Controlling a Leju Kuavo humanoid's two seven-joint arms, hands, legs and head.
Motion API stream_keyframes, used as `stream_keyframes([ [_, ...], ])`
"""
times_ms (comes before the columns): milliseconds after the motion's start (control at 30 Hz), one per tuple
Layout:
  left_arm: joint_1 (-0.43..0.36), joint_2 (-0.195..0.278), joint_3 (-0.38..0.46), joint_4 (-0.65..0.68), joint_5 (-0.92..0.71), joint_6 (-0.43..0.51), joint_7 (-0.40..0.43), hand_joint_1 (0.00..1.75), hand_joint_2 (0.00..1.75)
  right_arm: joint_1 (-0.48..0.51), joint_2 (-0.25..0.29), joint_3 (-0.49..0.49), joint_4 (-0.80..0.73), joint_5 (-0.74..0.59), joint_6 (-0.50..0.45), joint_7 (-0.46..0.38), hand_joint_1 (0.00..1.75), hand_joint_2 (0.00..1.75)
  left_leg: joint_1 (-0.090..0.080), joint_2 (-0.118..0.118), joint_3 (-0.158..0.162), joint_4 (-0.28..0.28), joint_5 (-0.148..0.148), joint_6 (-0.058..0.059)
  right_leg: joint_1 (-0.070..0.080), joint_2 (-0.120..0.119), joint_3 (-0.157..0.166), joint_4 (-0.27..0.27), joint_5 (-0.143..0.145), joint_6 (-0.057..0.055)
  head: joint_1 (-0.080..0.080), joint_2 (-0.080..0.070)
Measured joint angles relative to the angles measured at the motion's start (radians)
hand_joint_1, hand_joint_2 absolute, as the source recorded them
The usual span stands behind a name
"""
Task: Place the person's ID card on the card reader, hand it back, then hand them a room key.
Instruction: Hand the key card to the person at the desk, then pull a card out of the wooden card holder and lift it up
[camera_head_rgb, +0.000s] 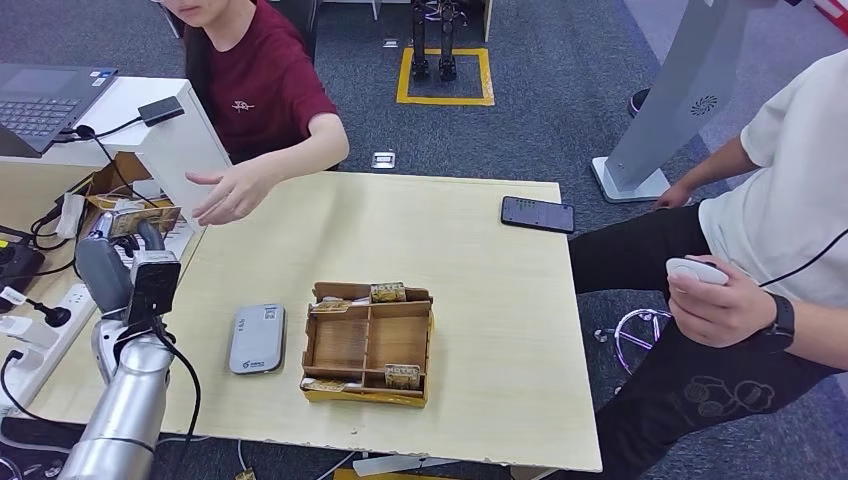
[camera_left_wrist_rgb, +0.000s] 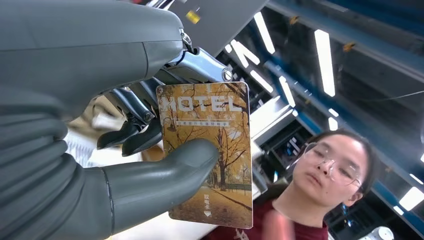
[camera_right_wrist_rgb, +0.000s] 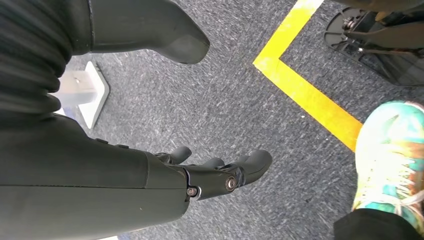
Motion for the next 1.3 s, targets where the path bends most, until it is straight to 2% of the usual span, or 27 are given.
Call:
stream_keyframes([
  [200,-0.012,0.009,-0.006,0.028,-0.033,0.025,-0.011,1.75,1.75,-0.002,-0.005,0.008,0.000,0.000,0.002,-0.001,0.00,1.75,0.000,0.000,0.000,0.000,0.000,0.000,0.000,0.000,-0.001,0.000,0.000,0.000,0.000,0.000],
  [467,-0.013,0.013,-0.012,0.048,-0.023,0.014,-0.015,1.75,1.75,-0.002,-0.007,0.009,0.000,0.000,0.004,-0.001,0.00,1.75,0.000,0.000,-0.001,0.000,0.000,0.000,0.000,0.000,-0.001,0.000,0.000,0.000,0.000,0.000],
  [600,-0.013,0.013,-0.013,0.052,-0.013,0.007,-0.019,0.00,1.75,-0.002,-0.008,0.011,0.000,0.000,0.004,-0.003,0.00,1.75,0.000,0.001,-0.001,0.000,0.000,0.000,0.000,0.001,-0.002,0.000,0.000,0.000,0.000,0.000],
  [700,-0.013,0.013,-0.013,0.053,0.027,-0.016,-0.025,0.00,1.75,-0.002,-0.008,0.011,0.000,0.000,0.004,-0.004,0.00,1.75,0.000,0.001,-0.002,0.000,0.000,0.000,0.000,0.001,-0.002,0.000,0.000,0.000,0.000,0.000],
  [967,0.008,0.004,-0.013,0.018,0.186,-0.193,0.004,0.00,1.75,0.000,-0.008,0.012,0.000,-0.003,-0.001,0.006,0.00,1.75,0.000,0.001,-0.002,0.000,0.000,0.000,0.000,0.001,-0.002,0.000,0.000,0.000,0.000,0.000],
  [1167,0.122,0.013,-0.058,-0.163,0.141,-0.300,-0.021,0.00,1.75,0.006,-0.008,0.012,0.000,-0.009,0.002,0.006,0.00,1.75,0.000,0.001,-0.003,0.000,0.000,0.000,0.000,0.001,-0.003,0.000,0.000,0.000,0.000,0.000],
  [1300,0.215,0.045,-0.126,-0.305,0.060,-0.332,-0.042,0.00,1.75,0.009,-0.008,0.010,0.000,-0.016,0.004,0.006,0.00,1.75,0.000,0.001,-0.004,0.000,0.000,0.000,0.000,0.001,-0.004,0.000,0.000,0.000,0.000,0.000],
])
